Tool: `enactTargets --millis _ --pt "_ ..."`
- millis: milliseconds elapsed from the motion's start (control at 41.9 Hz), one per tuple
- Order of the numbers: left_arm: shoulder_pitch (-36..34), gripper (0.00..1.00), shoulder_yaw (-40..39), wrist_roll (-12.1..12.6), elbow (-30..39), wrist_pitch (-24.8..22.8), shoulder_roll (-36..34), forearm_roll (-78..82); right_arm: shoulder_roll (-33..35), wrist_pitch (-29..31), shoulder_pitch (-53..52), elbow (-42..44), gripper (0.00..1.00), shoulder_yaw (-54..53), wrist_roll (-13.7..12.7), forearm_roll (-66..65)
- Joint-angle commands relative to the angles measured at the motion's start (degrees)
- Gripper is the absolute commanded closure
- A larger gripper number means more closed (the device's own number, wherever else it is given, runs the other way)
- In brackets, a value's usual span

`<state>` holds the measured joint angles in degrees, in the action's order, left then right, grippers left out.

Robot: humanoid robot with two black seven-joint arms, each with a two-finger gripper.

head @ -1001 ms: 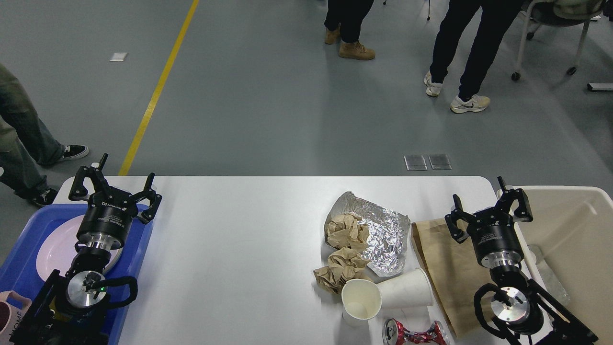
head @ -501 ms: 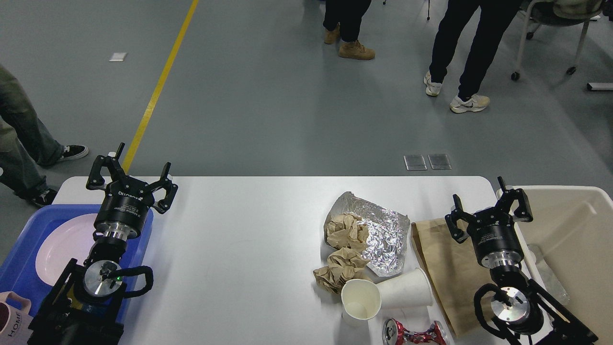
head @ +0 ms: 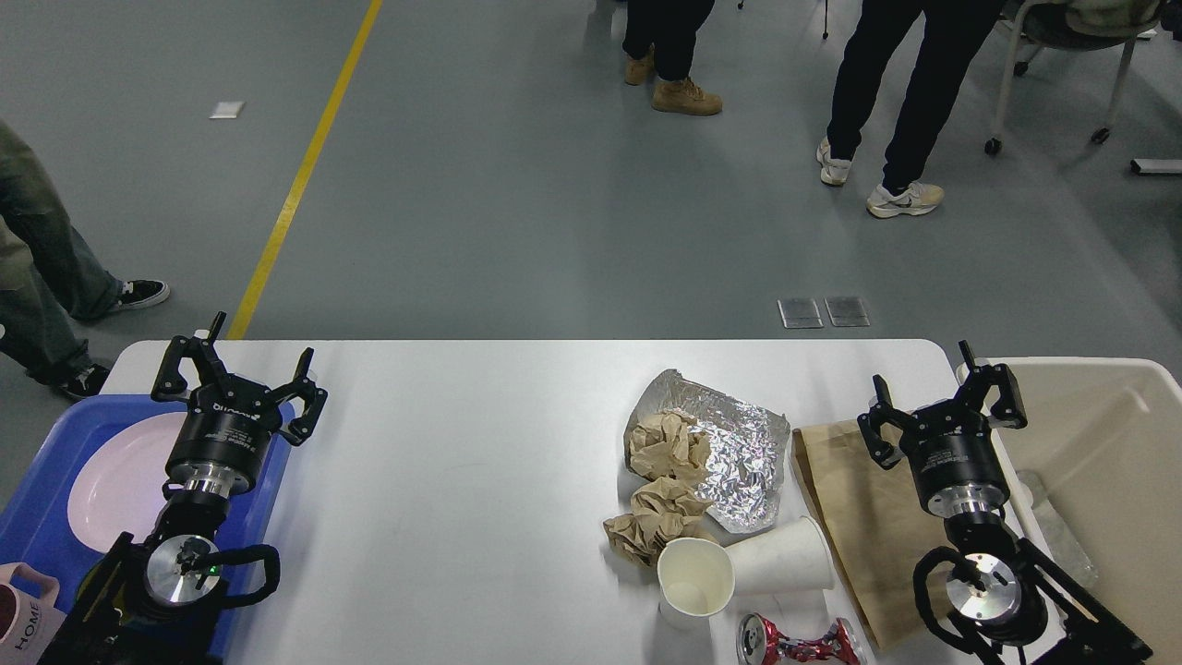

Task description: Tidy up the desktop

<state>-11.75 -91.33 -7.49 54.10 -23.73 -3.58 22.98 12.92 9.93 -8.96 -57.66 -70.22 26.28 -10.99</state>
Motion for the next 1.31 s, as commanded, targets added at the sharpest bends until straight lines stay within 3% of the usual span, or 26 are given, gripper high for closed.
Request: enactTargets --millis 0,119,262,310,477,1288 --pt "-0.7 0.03 -0.5 -0.1 -2.2 -0.8 0.0 -2.2 0.0 0.0 0.0 0.0 0.0 0.0 0.0 0.0" --pt "-1.9 0.03 -0.3 -1.6 -4.8 -3.2 -0.5 -2.3 0.0 0.0 0.0 0.0 0.0 0.0 0.0 0.0" --pt "-2.5 0.03 0.1 -7.3 -6.9 -4.7 -0.6 -2.9 0.0 0.0 0.0 0.0 0.0 0.0 0.0 0.0" --pt "-2.2 0.03 0.4 -7.7 -6.9 -5.6 -0.6 -3.1 0.0 0.0 0.0 0.0 0.0 0.0 0.0 0.0" --pt "-2.0 0.03 1.0 -5.5 -6.9 -9.0 -0.5 -3.4 0.0 0.0 0.0 0.0 0.0 0.0 0.0 0.0" --pt "-2.0 0.03 1.0 -5.5 -6.9 -9.1 -0.5 -3.9 0.1 0.0 0.0 -0.1 0.0 0.0 0.0 0.0"
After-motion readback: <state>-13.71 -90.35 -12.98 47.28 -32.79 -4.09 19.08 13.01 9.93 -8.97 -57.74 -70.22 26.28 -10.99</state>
